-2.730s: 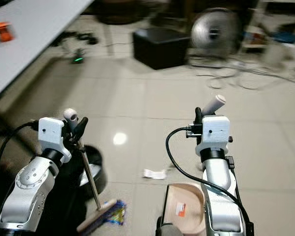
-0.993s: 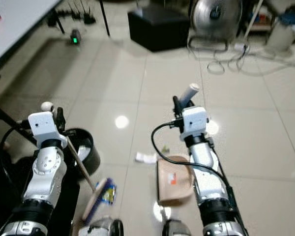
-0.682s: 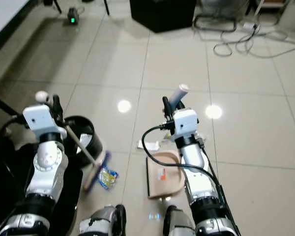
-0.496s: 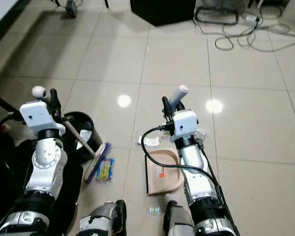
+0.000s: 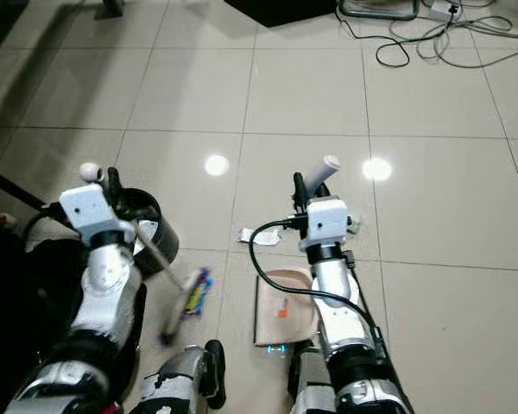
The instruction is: Sweep floor
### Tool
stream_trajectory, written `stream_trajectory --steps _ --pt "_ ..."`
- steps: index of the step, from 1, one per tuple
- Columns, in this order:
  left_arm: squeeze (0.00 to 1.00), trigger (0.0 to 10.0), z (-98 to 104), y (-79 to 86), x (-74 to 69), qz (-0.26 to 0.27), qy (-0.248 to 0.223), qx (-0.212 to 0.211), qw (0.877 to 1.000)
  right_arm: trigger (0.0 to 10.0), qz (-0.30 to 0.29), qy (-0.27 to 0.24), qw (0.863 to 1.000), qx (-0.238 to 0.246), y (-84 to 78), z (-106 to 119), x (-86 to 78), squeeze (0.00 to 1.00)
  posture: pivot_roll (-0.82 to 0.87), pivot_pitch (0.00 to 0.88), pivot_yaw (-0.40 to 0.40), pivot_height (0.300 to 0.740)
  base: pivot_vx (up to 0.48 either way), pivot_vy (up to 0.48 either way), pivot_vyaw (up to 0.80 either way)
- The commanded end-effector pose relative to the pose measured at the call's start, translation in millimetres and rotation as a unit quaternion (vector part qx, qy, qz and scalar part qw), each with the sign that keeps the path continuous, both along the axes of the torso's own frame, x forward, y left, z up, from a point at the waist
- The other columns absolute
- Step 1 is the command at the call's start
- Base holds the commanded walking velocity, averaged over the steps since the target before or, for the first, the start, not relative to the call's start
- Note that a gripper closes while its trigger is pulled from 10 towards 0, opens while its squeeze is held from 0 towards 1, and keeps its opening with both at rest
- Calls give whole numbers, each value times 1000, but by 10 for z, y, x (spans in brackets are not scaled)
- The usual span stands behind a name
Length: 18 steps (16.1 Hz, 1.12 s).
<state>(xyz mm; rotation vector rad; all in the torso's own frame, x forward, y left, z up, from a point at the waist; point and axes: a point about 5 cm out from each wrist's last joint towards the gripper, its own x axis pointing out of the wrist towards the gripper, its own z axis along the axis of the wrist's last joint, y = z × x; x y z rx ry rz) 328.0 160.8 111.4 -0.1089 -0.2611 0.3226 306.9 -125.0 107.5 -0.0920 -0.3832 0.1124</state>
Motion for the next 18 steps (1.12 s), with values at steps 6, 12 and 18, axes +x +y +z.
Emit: stream_trajectory --steps 6,12,18 --pt "0 10000 115 -602 41 -60 1 -158 986 10000 -27 11 999 17 34 2 89 0 125 319 126 740 0 0 0" --pt "0 10000 280 -620 -81 -169 -13 -118 978 10000 -47 7 999 12 -96 48 171 0 126 304 123 740 0 0 0" --pt "0 10000 613 -382 -122 -244 -30 -107 963 10000 -53 12 998 9 -142 24 175 0 128 300 123 740 0 0 0"
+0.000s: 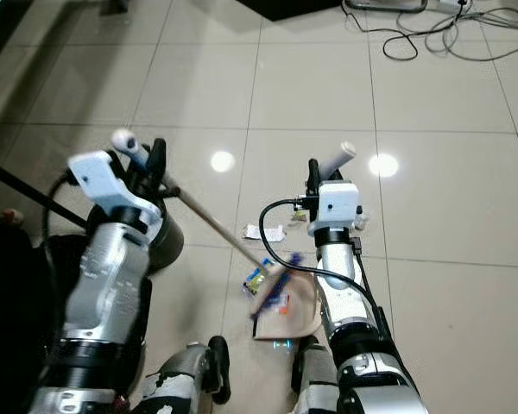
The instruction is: Sweep floor
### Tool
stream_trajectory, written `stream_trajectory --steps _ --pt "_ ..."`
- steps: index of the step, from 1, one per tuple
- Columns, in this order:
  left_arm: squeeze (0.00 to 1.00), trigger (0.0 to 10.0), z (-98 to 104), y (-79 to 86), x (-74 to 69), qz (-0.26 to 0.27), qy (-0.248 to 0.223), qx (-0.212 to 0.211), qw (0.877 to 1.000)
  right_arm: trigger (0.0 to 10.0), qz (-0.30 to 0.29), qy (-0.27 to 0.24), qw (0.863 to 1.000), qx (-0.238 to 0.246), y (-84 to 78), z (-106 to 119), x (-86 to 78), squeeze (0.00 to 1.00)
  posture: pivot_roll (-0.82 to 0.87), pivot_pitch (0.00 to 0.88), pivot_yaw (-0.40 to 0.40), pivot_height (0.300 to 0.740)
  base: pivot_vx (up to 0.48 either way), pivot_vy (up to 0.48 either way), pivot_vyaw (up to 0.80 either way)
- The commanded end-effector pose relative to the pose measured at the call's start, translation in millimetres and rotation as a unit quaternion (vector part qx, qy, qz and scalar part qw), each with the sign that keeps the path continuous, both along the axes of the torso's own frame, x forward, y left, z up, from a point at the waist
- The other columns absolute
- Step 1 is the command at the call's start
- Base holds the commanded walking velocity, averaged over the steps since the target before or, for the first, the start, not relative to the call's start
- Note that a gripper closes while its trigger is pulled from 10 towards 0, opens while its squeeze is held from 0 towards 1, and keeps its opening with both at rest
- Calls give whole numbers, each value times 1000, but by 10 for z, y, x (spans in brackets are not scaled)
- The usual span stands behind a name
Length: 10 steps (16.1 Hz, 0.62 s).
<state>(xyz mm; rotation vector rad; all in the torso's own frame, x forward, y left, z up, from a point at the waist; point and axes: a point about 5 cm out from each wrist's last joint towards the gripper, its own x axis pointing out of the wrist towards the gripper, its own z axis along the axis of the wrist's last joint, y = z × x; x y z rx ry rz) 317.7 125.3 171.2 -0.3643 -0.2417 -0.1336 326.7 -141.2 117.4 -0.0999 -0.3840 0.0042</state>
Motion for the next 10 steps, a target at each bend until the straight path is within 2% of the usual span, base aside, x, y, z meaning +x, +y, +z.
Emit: stream_trajectory --steps 1,5,8,9,10 --pt "0 10000 107 38 -1 -16 -14 -15 1000 10000 0 15 1000 2 15 -81 -27 0 128 299 123 740 0 0 0" --pt "0 10000 397 298 81 -38 -43 -14 998 10000 -1 18 1000 -2 -21 -92 -26 0 124 294 120 740 0 0 0" --pt "0 10000 579 470 116 -22 -81 -6 996 10000 -3 17 1000 -3 -40 -91 -26 0 122 291 118 740 0 0 0" --pt "0 10000 637 522 129 -7 -107 19 994 10000 -4 18 1000 -2 -52 -98 -34 0 122 292 118 740 0 0 0" --pt "0 10000 639 526 130 -5 -109 24 994 10000 -4 18 1000 -2 -53 -99 -36 0 122 292 118 740 0 0 0"
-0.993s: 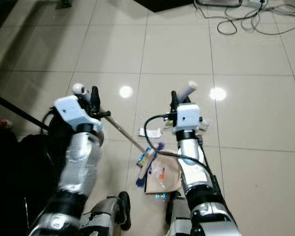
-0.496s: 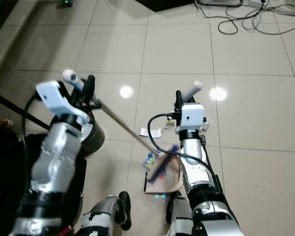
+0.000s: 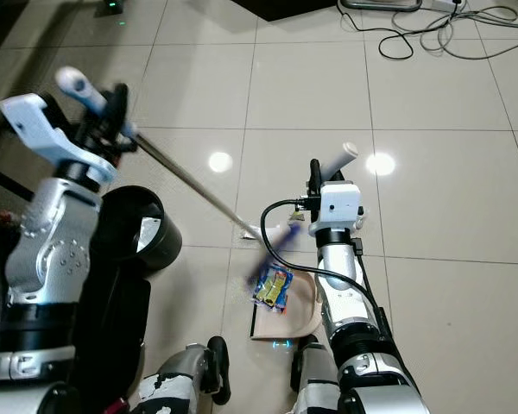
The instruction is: Sweep floor
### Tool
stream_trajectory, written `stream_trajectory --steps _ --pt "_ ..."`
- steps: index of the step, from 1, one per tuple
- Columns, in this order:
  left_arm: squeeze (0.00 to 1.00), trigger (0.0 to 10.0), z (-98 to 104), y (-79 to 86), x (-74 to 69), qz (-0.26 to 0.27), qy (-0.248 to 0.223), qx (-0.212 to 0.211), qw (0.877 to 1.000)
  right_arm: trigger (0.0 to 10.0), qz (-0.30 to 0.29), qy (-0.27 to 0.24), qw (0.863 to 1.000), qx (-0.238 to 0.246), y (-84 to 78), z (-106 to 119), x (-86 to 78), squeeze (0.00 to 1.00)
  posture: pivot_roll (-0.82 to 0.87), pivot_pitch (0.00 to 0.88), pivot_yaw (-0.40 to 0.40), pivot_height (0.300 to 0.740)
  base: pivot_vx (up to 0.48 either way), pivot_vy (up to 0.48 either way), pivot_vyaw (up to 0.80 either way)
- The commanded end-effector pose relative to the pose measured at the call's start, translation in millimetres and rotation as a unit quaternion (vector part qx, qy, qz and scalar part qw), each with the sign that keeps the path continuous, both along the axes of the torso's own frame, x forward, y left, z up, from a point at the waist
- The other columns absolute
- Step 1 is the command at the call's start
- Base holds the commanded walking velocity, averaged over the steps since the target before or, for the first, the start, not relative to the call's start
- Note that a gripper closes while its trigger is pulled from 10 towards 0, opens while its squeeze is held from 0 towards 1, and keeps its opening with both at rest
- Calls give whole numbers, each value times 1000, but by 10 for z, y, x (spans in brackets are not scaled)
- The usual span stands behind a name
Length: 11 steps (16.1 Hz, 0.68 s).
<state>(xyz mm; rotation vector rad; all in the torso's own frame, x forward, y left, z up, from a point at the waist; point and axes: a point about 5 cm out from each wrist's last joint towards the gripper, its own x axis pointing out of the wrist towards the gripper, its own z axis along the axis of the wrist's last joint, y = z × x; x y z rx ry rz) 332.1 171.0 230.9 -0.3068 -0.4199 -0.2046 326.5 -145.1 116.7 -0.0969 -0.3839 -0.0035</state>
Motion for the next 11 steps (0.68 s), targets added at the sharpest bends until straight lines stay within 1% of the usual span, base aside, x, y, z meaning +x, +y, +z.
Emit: stream_trajectory --steps 1,2,6,7,8,9,11 --pt "0 10000 0 67 -9 11 -10 8 1000 10000 0 19 1000 -3 -10 -98 -37 0 122 293 118 740 0 0 0" --pt "0 10000 -168 -16 -27 -1 2 60 998 10000 1 19 1000 -2 2 -105 -43 0 120 290 118 740 0 0 0" --pt "0 10000 -537 -313 -78 -30 28 113 993 10000 1 4 1000 9 -15 -33 -37 0 107 279 114 740 0 0 0" --pt "0 10000 -595 -360 -87 -36 35 113 992 10000 0 2 1000 11 -25 -25 -37 0 104 277 115 740 0 0 0" --pt "0 10000 -690 -444 -101 -37 47 107 992 10000 -2 0 1000 12 -44 -14 -37 0 100 276 116 740 0 0 0" --pt "0 10000 -724 -535 -115 -42 51 84 994 10000 -5 -1 1000 12 -61 -9 -38 0 96 278 118 740 0 0 0" --pt "0 10000 -681 -672 -131 -50 53 37 997 10000 -10 -2 1000 13 -86 -4 -32 0 94 271 120 740 0 0 0"
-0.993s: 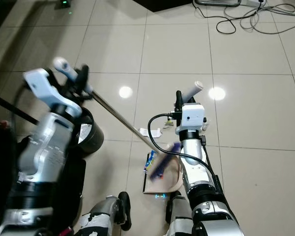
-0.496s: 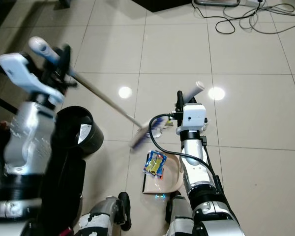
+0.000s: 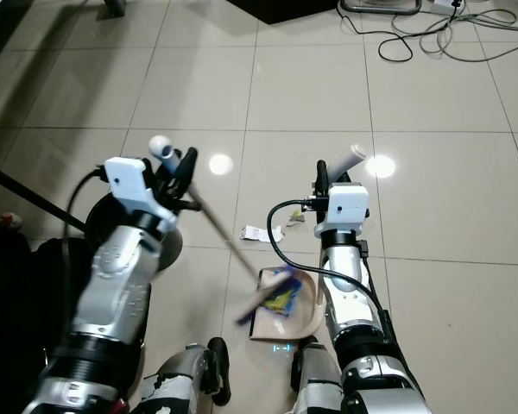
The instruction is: Sweep floor
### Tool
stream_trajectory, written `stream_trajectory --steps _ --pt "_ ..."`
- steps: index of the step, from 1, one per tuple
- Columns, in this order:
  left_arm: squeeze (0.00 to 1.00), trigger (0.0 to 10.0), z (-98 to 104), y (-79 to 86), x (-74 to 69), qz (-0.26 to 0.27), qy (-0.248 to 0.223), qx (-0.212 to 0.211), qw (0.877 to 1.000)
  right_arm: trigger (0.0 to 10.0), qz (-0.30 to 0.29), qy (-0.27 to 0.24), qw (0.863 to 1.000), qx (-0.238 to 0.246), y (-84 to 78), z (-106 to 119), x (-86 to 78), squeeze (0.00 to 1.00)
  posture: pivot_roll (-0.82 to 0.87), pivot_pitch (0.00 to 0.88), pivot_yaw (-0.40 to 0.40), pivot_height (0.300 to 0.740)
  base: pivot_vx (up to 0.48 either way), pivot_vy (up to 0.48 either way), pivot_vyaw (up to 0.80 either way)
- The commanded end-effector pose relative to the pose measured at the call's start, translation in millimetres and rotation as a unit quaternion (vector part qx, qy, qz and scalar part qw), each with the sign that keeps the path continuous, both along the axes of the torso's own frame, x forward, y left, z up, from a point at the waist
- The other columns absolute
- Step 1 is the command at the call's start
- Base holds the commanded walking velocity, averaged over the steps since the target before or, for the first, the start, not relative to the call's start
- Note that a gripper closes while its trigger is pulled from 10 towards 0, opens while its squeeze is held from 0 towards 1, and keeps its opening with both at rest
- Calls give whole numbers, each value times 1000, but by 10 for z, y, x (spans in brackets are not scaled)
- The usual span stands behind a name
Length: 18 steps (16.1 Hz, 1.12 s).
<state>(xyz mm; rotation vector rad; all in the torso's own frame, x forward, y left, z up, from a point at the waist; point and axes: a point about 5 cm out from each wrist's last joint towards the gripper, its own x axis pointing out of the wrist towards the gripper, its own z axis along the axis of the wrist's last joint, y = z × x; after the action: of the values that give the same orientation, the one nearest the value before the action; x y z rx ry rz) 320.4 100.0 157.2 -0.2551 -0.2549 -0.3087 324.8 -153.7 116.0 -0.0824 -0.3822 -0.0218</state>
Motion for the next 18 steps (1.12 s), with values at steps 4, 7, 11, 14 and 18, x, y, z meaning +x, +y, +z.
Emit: stream_trajectory --steps 4,7,11,14,18 --pt "0 10000 280 -3 -26 2 -29 -82 996 10000 -5 -1 1000 6 -19 15 5 0 94 230 110 740 0 0 0" --pt "0 10000 399 179 1 6 -63 -38 997 10000 -4 -5 1000 8 -34 21 -4 0 94 190 108 740 0 0 0" --pt "0 10000 566 501 106 20 -94 15 995 10000 -16 -31 999 22 -143 85 -60 0 95 109 111 740 0 0 0" --pt "0 10000 420 648 180 46 -49 42 997 10000 -27 -51 998 39 -214 159 -141 0 66 56 117 740 0 0 0" --pt "0 10000 112 819 163 76 44 84 993 10000 -18 -53 996 74 -253 308 -259 0 29 15 121 740 0 0 0"
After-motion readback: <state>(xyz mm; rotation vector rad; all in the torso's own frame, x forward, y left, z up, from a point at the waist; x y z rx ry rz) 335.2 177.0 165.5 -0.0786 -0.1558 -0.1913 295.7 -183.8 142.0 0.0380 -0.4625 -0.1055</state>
